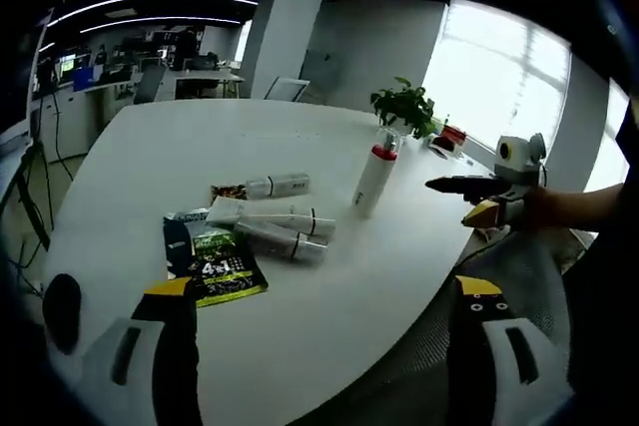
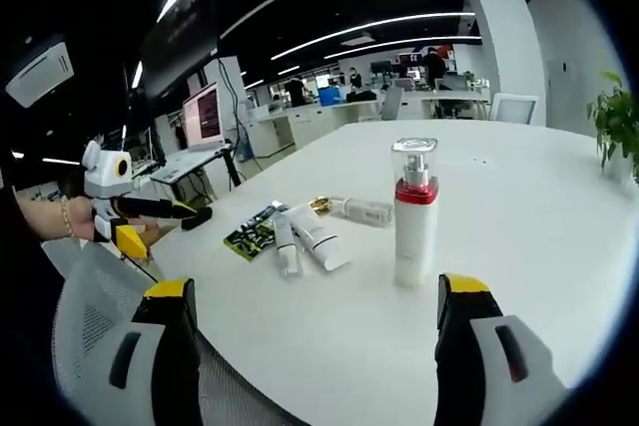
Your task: Arrange the skincare products in the storage area until every visible bottle or jar stands upright without overlapping.
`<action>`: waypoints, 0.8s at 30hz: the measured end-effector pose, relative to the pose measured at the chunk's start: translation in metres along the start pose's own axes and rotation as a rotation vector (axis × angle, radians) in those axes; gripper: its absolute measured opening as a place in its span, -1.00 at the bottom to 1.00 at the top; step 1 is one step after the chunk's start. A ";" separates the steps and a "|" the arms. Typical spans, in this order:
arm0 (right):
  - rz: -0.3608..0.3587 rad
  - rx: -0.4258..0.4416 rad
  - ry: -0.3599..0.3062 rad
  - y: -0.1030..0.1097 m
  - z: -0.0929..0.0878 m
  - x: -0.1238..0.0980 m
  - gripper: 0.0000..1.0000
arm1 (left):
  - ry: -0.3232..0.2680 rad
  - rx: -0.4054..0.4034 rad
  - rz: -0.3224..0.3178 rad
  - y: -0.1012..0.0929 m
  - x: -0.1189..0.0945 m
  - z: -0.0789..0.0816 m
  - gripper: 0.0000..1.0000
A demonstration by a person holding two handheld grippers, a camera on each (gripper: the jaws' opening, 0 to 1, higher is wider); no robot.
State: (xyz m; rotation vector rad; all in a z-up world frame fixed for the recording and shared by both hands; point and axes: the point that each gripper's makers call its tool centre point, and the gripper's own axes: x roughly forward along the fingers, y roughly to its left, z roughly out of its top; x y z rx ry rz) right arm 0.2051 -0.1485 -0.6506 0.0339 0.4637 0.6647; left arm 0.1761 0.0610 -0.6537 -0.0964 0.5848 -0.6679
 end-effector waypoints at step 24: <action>0.075 -0.055 0.103 0.014 0.007 0.032 0.95 | -0.015 0.037 0.023 0.005 -0.001 -0.005 0.86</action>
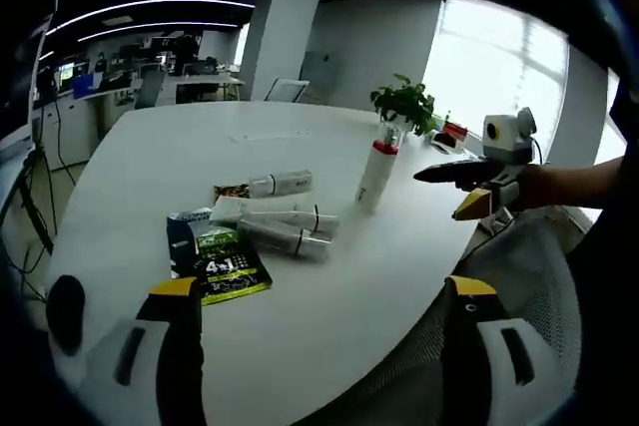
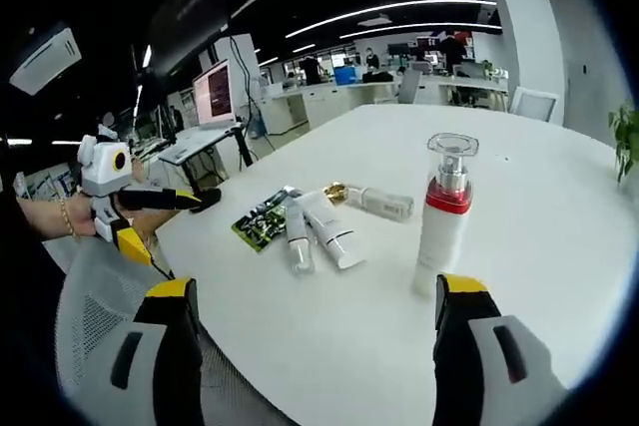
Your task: Arrange the skincare products in the storage area until every visible bottle or jar stands upright without overlapping.
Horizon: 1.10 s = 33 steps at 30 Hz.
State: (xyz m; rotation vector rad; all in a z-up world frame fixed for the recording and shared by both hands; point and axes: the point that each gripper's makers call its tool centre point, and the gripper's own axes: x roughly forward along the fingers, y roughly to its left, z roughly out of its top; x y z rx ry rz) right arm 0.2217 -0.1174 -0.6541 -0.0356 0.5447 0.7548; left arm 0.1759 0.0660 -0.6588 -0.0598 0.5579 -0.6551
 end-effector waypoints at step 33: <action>0.038 -0.237 0.196 -0.018 0.030 0.122 0.26 | -0.008 -0.005 0.031 0.012 -0.001 0.001 0.80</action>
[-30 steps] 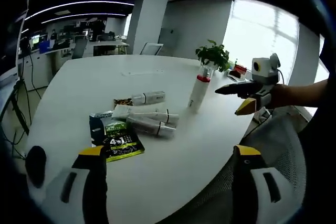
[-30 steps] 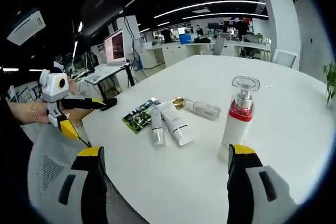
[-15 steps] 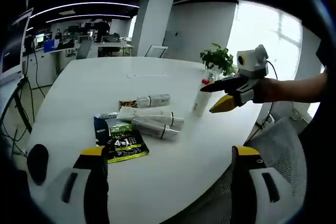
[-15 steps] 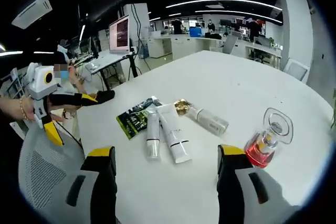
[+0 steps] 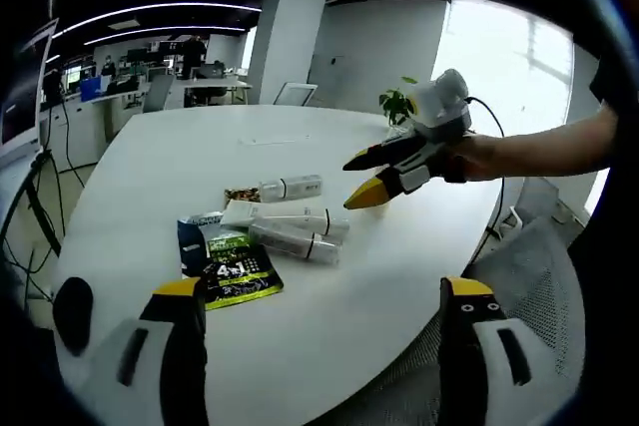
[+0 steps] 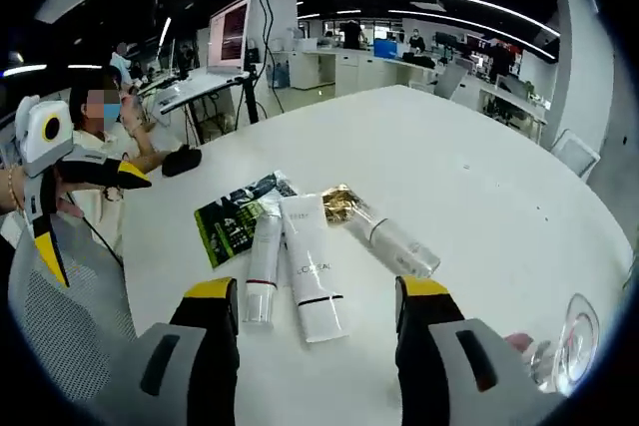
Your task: Arrange the skincare products in the storage area until every visible bottle or jar stands upright without overlapping.
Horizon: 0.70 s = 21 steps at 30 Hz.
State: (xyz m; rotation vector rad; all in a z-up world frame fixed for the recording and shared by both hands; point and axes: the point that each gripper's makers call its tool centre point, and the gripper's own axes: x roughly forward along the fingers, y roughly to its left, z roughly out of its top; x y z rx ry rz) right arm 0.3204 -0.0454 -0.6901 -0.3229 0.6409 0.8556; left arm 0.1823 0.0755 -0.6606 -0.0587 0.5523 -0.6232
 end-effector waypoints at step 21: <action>0.038 -0.088 0.138 -0.004 0.000 0.082 0.10 | 0.019 -0.016 0.011 0.006 0.002 -0.004 0.79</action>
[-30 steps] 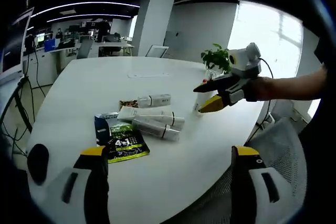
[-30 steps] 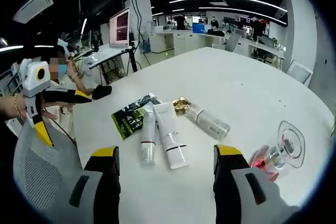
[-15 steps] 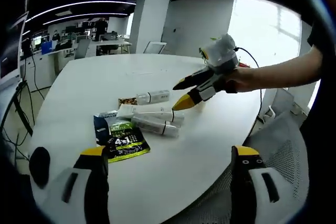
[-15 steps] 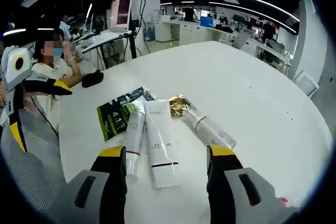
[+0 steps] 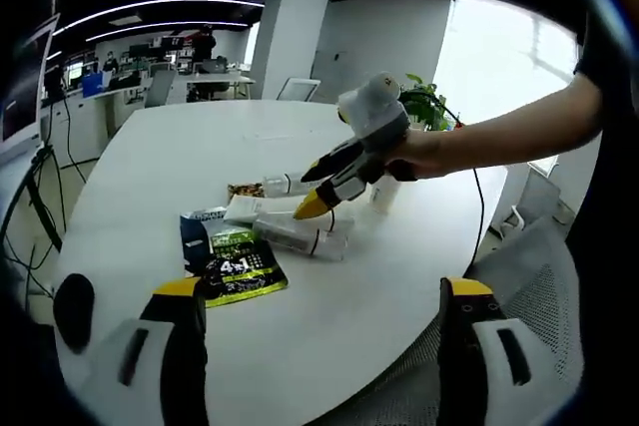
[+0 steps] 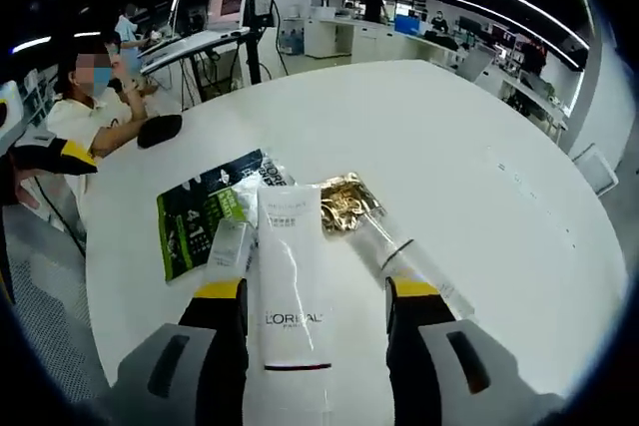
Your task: Arrange the skincare products in the storage area until every visible bottle or jar stands upright without overlapping.
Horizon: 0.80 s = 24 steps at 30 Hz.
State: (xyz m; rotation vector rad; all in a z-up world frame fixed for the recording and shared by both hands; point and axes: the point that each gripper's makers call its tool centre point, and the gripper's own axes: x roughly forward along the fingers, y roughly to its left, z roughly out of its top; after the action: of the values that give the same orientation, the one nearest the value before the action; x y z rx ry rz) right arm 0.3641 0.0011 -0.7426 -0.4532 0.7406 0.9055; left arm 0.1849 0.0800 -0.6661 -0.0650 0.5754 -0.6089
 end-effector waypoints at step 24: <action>0.051 -0.112 0.107 0.022 0.009 0.040 -0.28 | 0.013 -0.002 0.010 0.002 0.000 -0.003 0.77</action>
State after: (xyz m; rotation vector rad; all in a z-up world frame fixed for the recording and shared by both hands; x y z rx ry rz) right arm 0.3650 0.0409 -0.7677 -0.5879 0.8042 0.9792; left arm 0.1844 0.0820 -0.6692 -0.0601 0.5882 -0.5996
